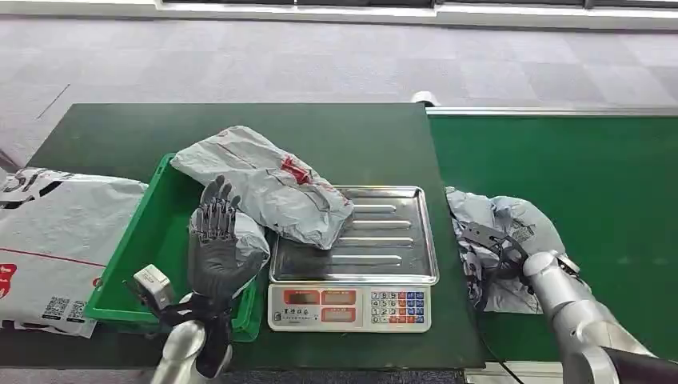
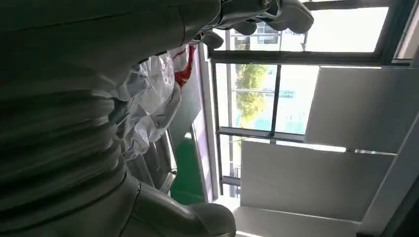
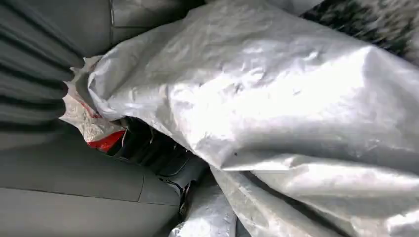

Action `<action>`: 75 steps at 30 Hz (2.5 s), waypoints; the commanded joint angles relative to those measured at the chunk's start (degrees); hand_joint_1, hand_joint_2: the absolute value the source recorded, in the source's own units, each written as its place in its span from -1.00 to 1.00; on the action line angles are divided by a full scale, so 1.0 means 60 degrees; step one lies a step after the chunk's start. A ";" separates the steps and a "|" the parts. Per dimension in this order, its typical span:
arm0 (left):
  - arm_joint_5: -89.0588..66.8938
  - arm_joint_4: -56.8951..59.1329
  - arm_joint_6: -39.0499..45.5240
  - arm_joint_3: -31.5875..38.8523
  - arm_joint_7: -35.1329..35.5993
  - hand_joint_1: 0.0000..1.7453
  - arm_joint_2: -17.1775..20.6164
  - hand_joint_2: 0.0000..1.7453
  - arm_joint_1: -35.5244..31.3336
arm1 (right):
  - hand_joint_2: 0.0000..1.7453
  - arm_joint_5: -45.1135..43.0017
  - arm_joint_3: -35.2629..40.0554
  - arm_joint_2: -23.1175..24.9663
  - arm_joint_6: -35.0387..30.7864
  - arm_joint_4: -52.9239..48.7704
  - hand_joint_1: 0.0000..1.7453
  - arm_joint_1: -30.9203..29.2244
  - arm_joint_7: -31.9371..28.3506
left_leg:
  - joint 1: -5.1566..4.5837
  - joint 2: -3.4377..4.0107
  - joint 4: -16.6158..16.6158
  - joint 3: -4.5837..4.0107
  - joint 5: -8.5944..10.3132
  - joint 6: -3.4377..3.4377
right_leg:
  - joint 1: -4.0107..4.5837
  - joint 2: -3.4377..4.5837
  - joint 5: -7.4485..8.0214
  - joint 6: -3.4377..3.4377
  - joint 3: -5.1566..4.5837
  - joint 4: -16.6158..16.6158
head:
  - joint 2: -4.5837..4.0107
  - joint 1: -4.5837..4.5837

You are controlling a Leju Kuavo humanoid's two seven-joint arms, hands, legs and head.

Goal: Moved the parcel from conveyor to table for the left to box.

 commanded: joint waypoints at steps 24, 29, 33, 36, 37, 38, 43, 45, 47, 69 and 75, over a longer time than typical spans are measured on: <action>0.0010 -0.0683 0.0487 0.0590 -0.0266 -1.00 0.0112 1.00 0.0749 | 1.00 -0.8979 -0.2493 0.1575 -0.4922 -0.8381 1.00 0.1984 -0.6070 | 0.0000 0.0012 -0.0019 -0.0038 0.0006 -0.0007 | 0.0002 -0.0006 0.0008 -0.0021 -0.0041 0.0000 | 0.0000 0.0000; -0.0005 -0.0699 0.0469 0.0597 -0.0266 -1.00 0.0101 1.00 0.0756 | 1.00 -0.8979 -0.2398 0.1558 -0.4939 -0.8461 1.00 0.2048 -0.6043 | -0.0002 -0.0006 -0.0009 -0.0045 0.0008 -0.0001 | -0.0001 -0.0023 0.0001 -0.0012 -0.0043 0.0008 | 0.0000 0.0000; -0.0111 -0.0738 0.0314 0.0722 -0.0266 -1.00 0.0042 1.00 0.0669 | 1.00 -0.8569 -0.1088 0.1465 -0.4263 -0.9395 1.00 0.2247 -0.5330 | 0.0003 0.0011 -0.0017 -0.0036 0.0007 -0.0003 | 0.0004 -0.0007 0.0005 -0.0016 -0.0038 -0.0004 | 0.0000 0.0000; -0.0108 -0.0705 0.0312 0.0741 -0.0266 -1.00 0.0054 1.00 0.0628 | 1.00 -0.8463 -0.0975 0.1575 -0.4379 -0.9391 1.00 0.2116 -0.5188 | -0.0005 0.0042 -0.0009 -0.0044 0.0003 -0.0005 | -0.0003 0.0026 0.0007 -0.0020 -0.0056 0.0015 | 0.0000 0.0004; -0.0106 -0.0700 0.0310 0.0739 -0.0266 -1.00 0.0048 1.00 0.0628 | 1.00 -0.8475 -0.0986 0.1540 -0.4365 -0.9378 1.00 0.2124 -0.5200 | -0.0006 0.0021 -0.0004 -0.0052 0.0006 -0.0001 | -0.0005 0.0005 0.0005 -0.0011 -0.0056 0.0019 | 0.0000 0.0000; -0.0106 -0.0700 0.0310 0.0739 -0.0266 -1.00 0.0048 1.00 0.0628 | 1.00 -0.8475 -0.0986 0.1540 -0.4365 -0.9378 1.00 0.2124 -0.5200 | 0.0000 0.0035 -0.0012 -0.0041 0.0006 -0.0005 | 0.0001 0.0019 0.0010 -0.0018 -0.0051 0.0007 | 0.0000 0.0000; -0.0147 -0.0682 0.0322 0.0780 -0.0266 -1.00 0.0103 1.00 0.0548 | 1.00 -0.7797 -0.0082 0.1219 -0.3252 -0.8579 1.00 0.1608 -0.4300 | 0.0004 0.0002 -0.0017 -0.0039 0.0014 -0.0002 | 0.0006 -0.0015 0.0007 -0.0017 -0.0040 -0.0004 | 0.0000 0.0000; -0.0152 -0.0577 0.0292 0.0837 -0.0266 -1.00 0.0172 1.00 0.0357 | 1.00 -0.7031 0.0812 0.1461 -0.2242 -0.7090 1.00 0.0486 -0.3634 | -0.0005 0.0054 -0.0001 -0.0050 0.0005 0.0001 | -0.0004 0.0037 0.0014 -0.0011 -0.0065 0.0019 | 0.0000 0.0000; -0.0109 -0.0381 0.0256 0.0884 -0.0266 -1.00 0.0156 1.00 0.0080 | -1.00 -0.6504 0.1634 0.1916 -0.1841 -0.5434 1.00 -0.0594 -0.3453 | -0.0007 0.0110 0.0002 -0.0051 0.0001 -0.0001 | -0.0006 0.0093 0.0027 -0.0014 -0.0081 0.0028 | 0.0000 0.0004; -0.0103 -0.1731 0.0954 0.2715 0.0315 -1.00 -0.0154 1.00 -0.0423 | -1.00 -0.6339 0.5225 0.4373 0.2093 -0.0712 1.00 -0.2128 -0.2947 | 0.0042 0.0024 -0.0006 -0.0085 0.0063 -0.0053 | 0.0040 0.0020 0.0043 -0.0054 -0.0107 0.0038 | 0.0000 0.0000; -0.0251 -0.1796 0.1077 0.2809 0.0234 -1.00 -0.0171 1.00 -0.0390 | -1.00 -0.6381 0.5886 0.4359 0.2426 -0.0679 1.00 -0.2063 -0.2883 | 0.0037 0.0021 -0.0015 -0.0082 0.0068 -0.0055 | 0.0035 0.0016 0.0044 -0.0057 -0.0106 0.0031 | 0.0000 -0.0004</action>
